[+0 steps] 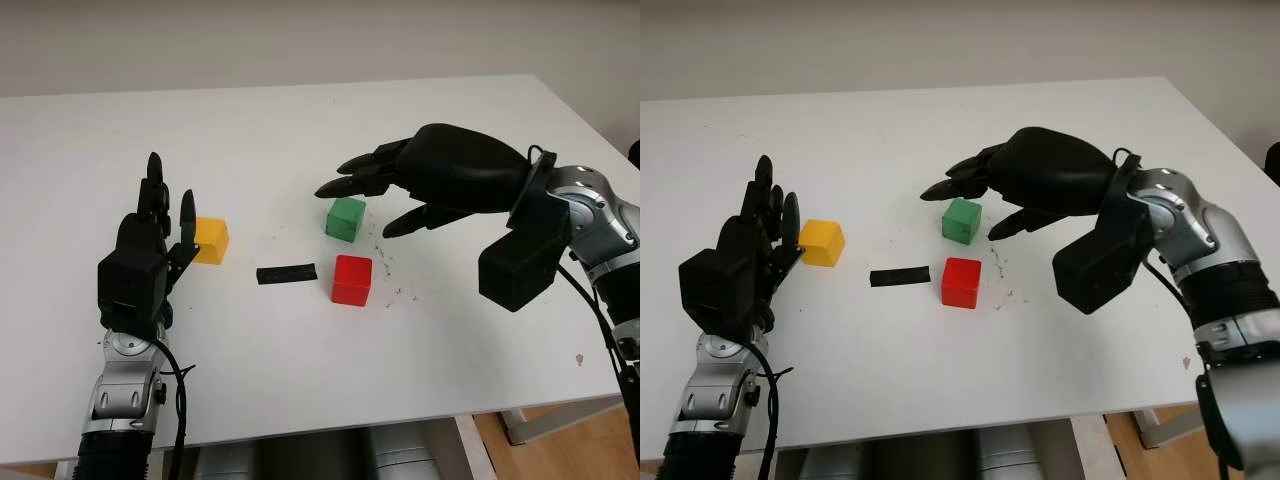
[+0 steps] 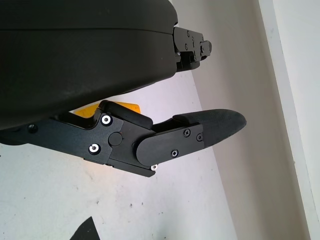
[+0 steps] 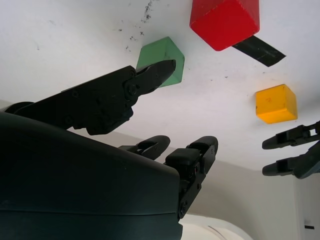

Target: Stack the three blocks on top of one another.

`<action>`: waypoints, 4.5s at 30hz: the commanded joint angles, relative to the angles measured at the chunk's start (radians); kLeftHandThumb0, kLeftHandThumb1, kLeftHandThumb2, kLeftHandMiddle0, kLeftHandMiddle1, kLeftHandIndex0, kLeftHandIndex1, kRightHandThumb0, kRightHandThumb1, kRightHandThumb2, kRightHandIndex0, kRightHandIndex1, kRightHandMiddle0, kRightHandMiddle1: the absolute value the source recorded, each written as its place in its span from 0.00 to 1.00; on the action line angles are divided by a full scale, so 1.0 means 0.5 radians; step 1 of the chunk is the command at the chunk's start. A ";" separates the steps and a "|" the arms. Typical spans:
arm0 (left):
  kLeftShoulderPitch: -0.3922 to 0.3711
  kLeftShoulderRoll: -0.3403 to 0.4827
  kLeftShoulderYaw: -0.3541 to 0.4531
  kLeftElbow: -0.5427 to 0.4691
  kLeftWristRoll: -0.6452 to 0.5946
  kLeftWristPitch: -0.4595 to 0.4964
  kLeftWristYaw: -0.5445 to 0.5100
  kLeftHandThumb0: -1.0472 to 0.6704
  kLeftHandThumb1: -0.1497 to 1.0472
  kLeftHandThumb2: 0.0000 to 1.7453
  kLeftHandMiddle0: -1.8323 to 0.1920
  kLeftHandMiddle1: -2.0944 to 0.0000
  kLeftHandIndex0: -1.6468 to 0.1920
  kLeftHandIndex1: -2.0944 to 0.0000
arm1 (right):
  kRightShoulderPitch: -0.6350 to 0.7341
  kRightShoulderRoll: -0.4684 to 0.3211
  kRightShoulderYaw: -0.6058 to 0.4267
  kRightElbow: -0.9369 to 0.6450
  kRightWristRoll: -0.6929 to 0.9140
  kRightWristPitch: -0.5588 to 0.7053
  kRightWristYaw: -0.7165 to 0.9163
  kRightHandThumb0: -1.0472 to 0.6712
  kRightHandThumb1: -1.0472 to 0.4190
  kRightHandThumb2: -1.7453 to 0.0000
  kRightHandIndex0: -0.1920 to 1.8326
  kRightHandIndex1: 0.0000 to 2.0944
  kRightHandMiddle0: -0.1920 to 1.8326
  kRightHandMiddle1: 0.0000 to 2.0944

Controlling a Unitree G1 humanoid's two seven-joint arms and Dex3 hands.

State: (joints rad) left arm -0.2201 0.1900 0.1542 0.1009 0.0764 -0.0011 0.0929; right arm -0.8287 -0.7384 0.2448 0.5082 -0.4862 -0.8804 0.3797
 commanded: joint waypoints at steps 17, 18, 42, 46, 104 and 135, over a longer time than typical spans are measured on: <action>-0.005 0.002 -0.003 -0.031 0.000 -0.004 -0.003 0.19 1.00 0.37 0.91 0.97 0.90 1.00 | 0.090 0.081 0.212 0.031 -0.206 -0.169 0.020 0.44 0.23 0.98 0.36 0.04 0.35 0.04; -0.004 -0.001 -0.002 -0.034 -0.005 -0.002 -0.005 0.19 1.00 0.37 0.91 0.97 0.90 1.00 | 0.088 0.088 0.225 0.039 -0.208 -0.172 0.024 0.45 0.23 0.98 0.36 0.03 0.35 0.04; 0.017 -0.031 -0.023 -0.023 0.017 -0.009 0.020 0.21 1.00 0.39 0.91 0.97 0.90 1.00 | -0.011 0.160 0.353 0.306 -0.756 -0.412 -0.656 0.50 0.13 0.97 0.47 0.19 0.52 0.12; 0.023 -0.028 -0.023 -0.029 0.015 0.001 0.018 0.21 1.00 0.39 0.91 0.98 0.91 1.00 | -0.069 0.141 0.424 0.341 -0.981 -0.353 -0.902 0.48 0.14 0.97 0.38 0.43 0.53 0.20; 0.049 -0.049 -0.037 -0.107 0.016 0.089 0.001 0.19 1.00 0.39 0.92 0.98 0.91 1.00 | -0.816 0.683 0.418 0.942 -0.126 -0.132 -0.048 0.48 0.06 0.97 0.29 0.94 0.25 0.74; 0.095 -0.101 -0.050 -0.141 0.016 0.075 0.015 0.21 1.00 0.39 0.92 0.98 0.91 1.00 | -1.010 0.910 0.811 1.374 -0.683 0.023 -0.501 0.52 0.01 0.95 0.23 0.77 0.26 0.74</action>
State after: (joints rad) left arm -0.1801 0.1427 0.1303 0.0490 0.0877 0.0413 0.1019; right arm -1.3043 -0.2848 0.6430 1.1907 -0.8224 -0.8742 0.1279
